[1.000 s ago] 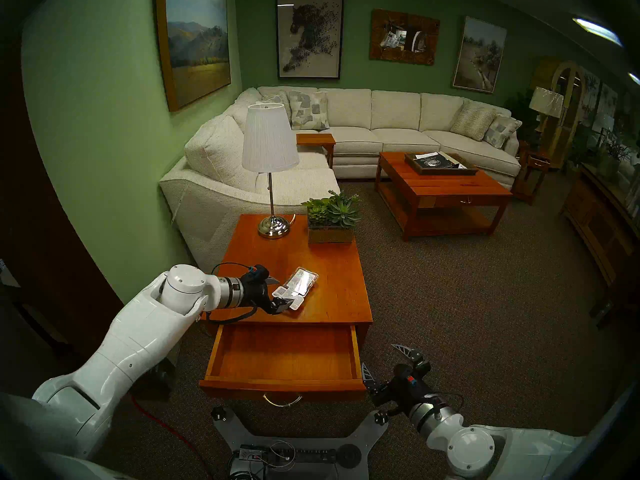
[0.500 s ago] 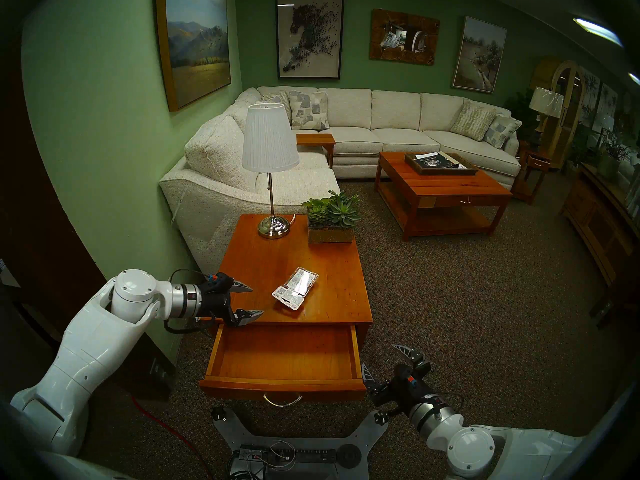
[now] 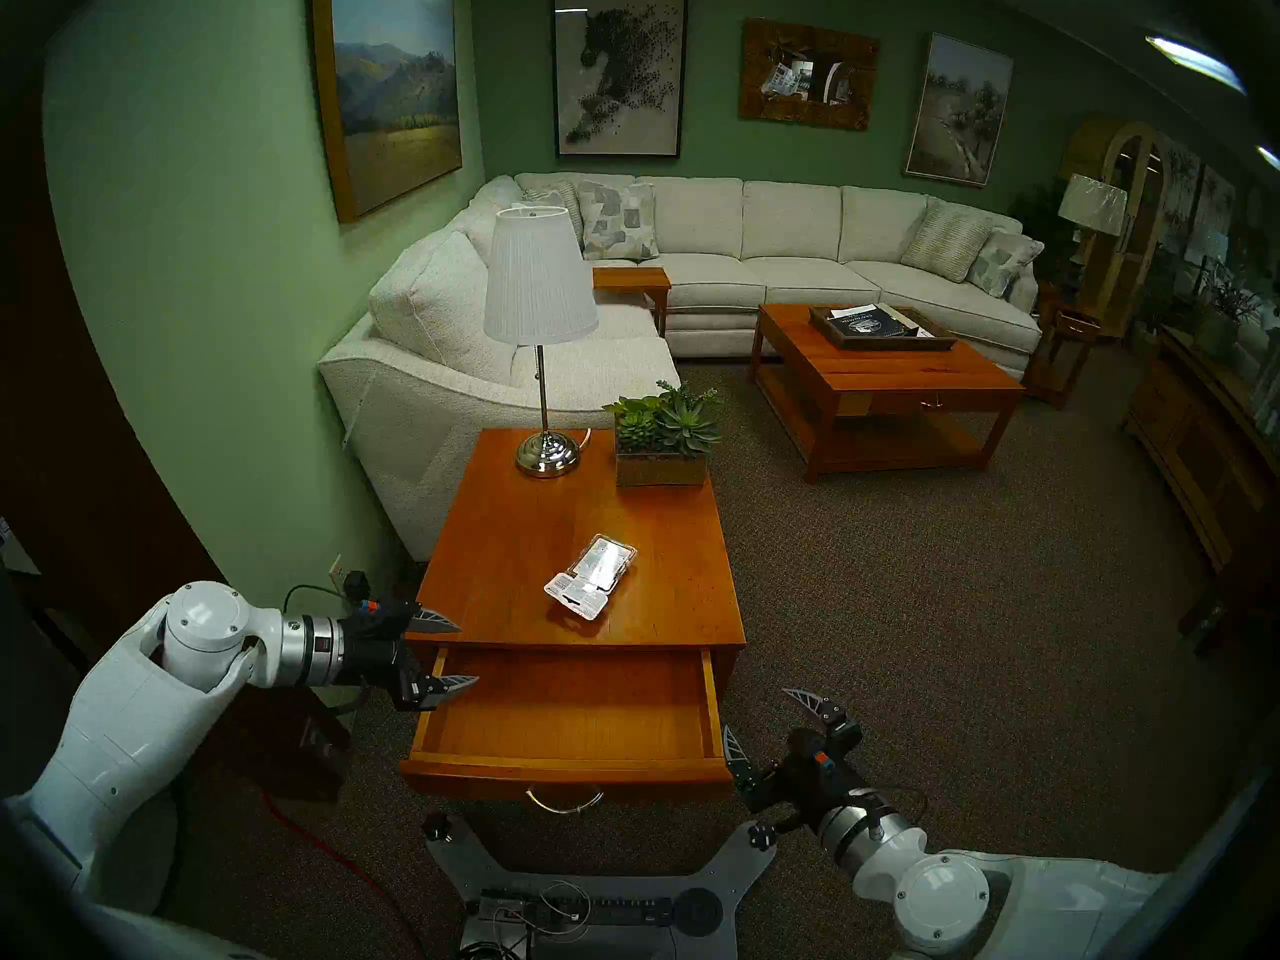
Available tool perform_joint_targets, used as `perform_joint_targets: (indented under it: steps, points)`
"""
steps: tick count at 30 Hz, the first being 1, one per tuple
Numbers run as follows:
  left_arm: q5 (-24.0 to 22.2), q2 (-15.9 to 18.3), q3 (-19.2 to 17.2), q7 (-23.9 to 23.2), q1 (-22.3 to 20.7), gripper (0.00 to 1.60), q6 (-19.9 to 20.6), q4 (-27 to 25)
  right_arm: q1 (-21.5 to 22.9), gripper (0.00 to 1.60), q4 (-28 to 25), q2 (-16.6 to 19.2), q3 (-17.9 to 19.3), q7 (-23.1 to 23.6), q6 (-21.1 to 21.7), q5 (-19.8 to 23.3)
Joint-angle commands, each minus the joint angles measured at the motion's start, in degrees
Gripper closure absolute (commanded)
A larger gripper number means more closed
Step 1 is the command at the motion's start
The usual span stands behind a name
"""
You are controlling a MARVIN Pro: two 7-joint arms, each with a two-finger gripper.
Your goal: Open the drawer, take out the contents and close the drawer
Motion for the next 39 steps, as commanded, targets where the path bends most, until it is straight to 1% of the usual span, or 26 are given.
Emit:
perform_joint_targets:
  steps: [1,3,5,9,11,32,35,36,37,38,39]
  points:
    - [-0.3,-5.3,-5.6,6.6,5.9,0.0,1.9,-4.9,0.7,0.0,-1.3,0.1,0.6,0.0,-0.3,-0.1]
    - [-0.2,-6.5,-5.7,8.9,6.1,0.0,3.2,-5.7,0.7,0.0,-1.3,0.1,0.6,0.0,-0.3,-0.1]
    - [-0.6,-6.7,-5.4,11.5,6.7,0.0,4.1,-6.9,0.7,0.0,-1.3,0.1,0.6,0.0,-0.3,-0.1]
    - [-0.5,-6.3,-5.2,12.6,7.5,0.0,4.8,-8.3,0.7,0.0,-1.3,0.2,0.6,0.0,-0.3,-0.1]
    - [-0.6,-5.4,-4.9,11.7,7.5,0.0,5.5,-8.6,0.7,0.0,-1.3,0.2,0.6,0.0,-0.3,-0.1]
    - [-0.6,-5.4,-4.9,12.2,7.7,0.0,6.0,-9.0,0.7,0.0,-1.3,0.2,0.6,0.0,-0.3,-0.1]
    - [-0.6,-5.4,-4.9,12.2,7.7,0.0,6.0,-8.9,0.2,0.0,-3.4,1.7,0.7,0.3,-0.1,0.1]
    - [-0.6,-5.4,-4.9,12.2,7.7,0.0,6.0,-8.9,-0.6,0.0,-5.4,3.3,0.6,0.7,1.4,1.1]
    - [-0.6,-5.4,-4.9,12.2,7.7,0.0,6.0,-8.9,-1.2,0.0,-6.5,4.1,0.5,0.2,2.2,1.6]
    - [-0.6,-5.4,-4.9,12.2,7.7,0.0,6.0,-8.9,-1.6,0.0,-6.6,5.1,0.3,3.0,1.1,4.2]
    - [-0.6,-5.4,-4.9,12.2,7.7,0.0,6.0,-8.9,-2.3,0.0,-7.3,5.8,0.2,2.5,0.9,4.4]
